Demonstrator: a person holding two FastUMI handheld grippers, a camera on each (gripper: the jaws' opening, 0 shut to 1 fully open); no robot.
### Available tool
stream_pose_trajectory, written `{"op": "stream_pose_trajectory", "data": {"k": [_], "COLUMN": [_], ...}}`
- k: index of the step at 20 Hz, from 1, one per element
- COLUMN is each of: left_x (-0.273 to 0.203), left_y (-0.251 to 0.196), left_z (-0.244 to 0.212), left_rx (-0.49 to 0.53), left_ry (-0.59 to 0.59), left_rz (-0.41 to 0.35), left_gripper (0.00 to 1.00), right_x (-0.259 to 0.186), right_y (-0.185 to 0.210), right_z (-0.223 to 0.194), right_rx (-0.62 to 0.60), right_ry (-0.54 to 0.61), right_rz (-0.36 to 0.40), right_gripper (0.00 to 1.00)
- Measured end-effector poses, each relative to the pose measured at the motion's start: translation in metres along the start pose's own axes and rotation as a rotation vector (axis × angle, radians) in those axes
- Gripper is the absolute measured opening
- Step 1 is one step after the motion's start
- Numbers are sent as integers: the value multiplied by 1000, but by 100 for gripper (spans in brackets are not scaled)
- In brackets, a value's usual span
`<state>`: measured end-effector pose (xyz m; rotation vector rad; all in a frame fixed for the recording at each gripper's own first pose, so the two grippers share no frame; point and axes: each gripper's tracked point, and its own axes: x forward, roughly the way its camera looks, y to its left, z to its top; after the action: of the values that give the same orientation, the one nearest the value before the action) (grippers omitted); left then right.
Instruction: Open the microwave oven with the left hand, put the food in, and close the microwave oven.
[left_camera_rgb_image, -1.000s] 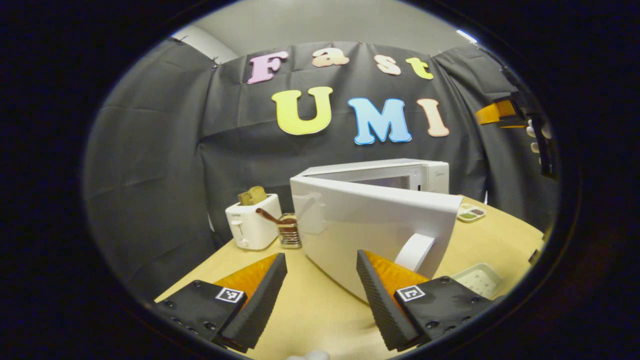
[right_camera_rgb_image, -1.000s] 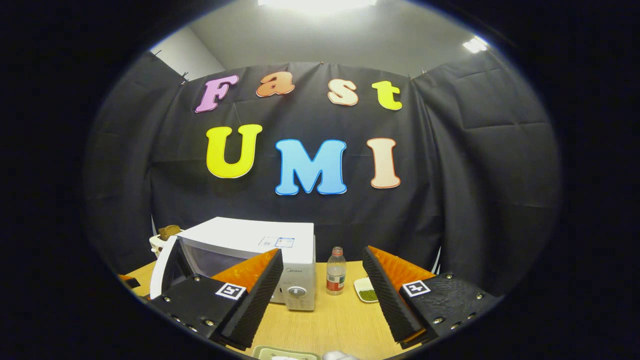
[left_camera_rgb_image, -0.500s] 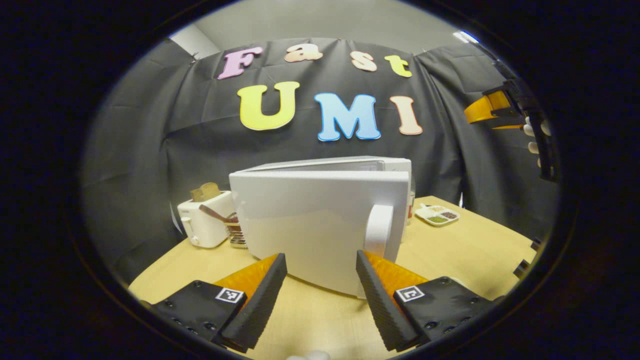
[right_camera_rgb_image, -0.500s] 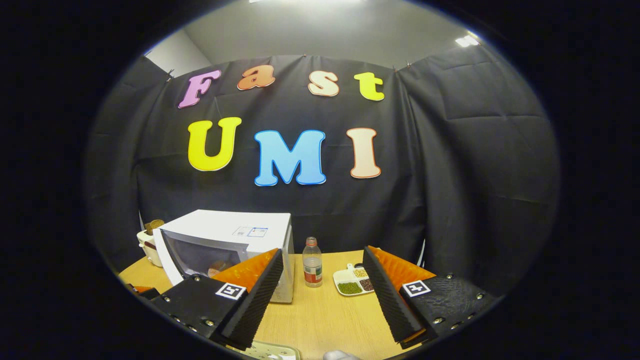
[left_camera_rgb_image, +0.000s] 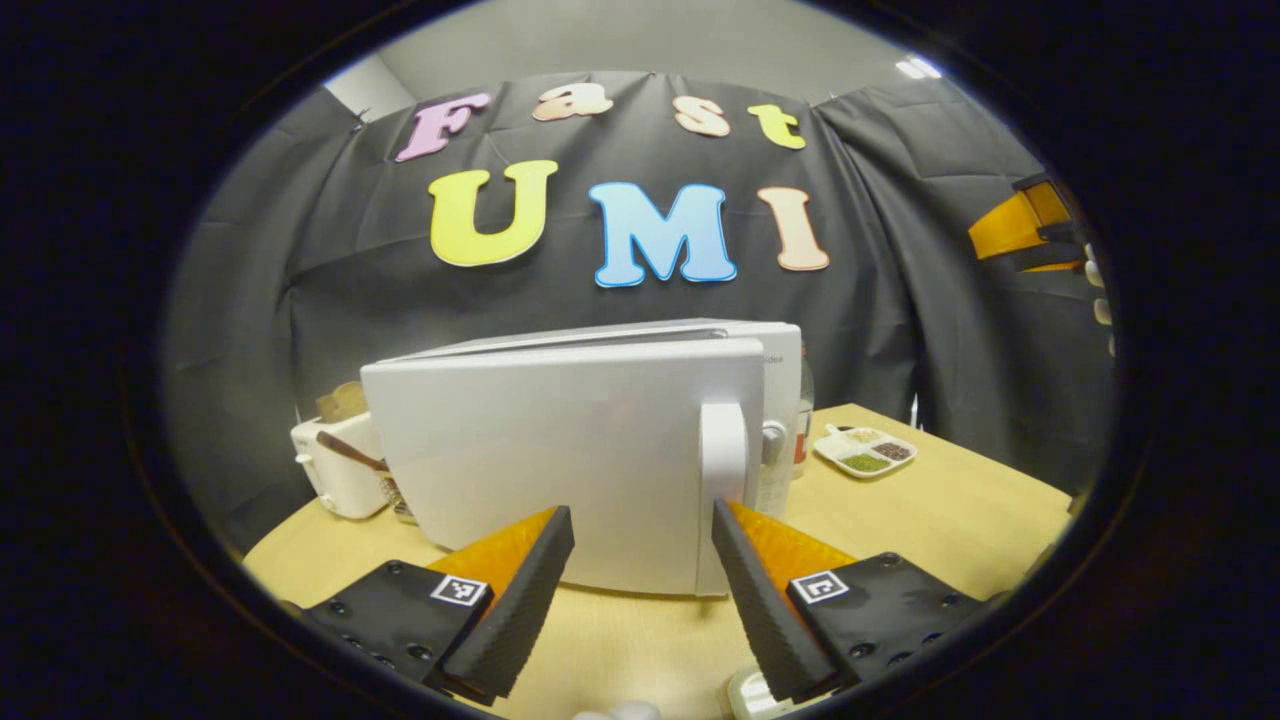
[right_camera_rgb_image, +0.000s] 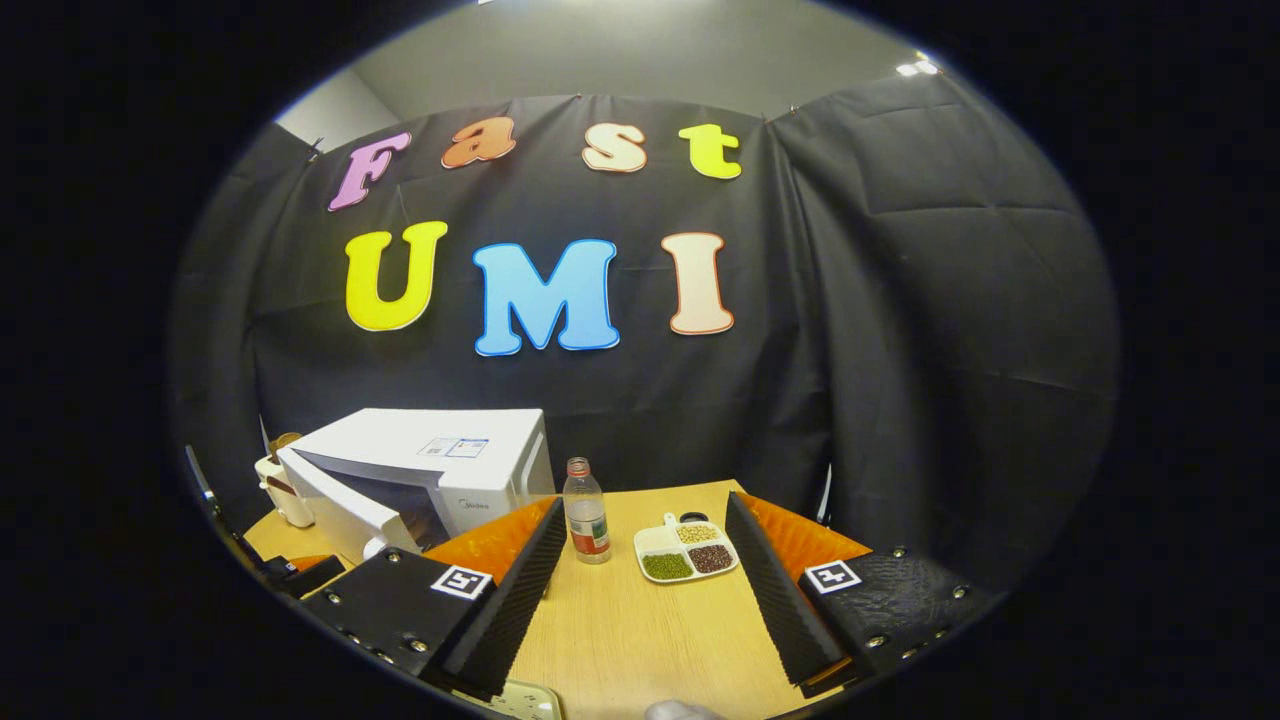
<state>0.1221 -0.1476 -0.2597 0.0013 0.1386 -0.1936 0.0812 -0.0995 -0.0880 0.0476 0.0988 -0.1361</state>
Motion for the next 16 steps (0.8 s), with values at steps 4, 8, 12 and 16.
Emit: {"op": "stream_pose_trajectory", "data": {"k": [4, 8, 12, 16], "left_x": [34, 56, 71, 70], "left_y": [-8, -7, -16, -16], "left_z": [4, 5, 4, 4], "left_rx": [-2, 8, -5, -5], "left_ry": [3, 2, 9, -3], "left_rz": [13, 33, 33, 63], "left_gripper": [94, 94, 95, 94], "right_x": [15, 28, 40, 47], "right_y": [-11, -16, -17, -18], "right_z": [-1, -1, -5, -8], "right_rx": [1, 4, 5, 6], "right_ry": [9, 20, 34, 45], "right_rz": [2, 11, 20, 34], "right_gripper": [98, 98, 98, 98]}}
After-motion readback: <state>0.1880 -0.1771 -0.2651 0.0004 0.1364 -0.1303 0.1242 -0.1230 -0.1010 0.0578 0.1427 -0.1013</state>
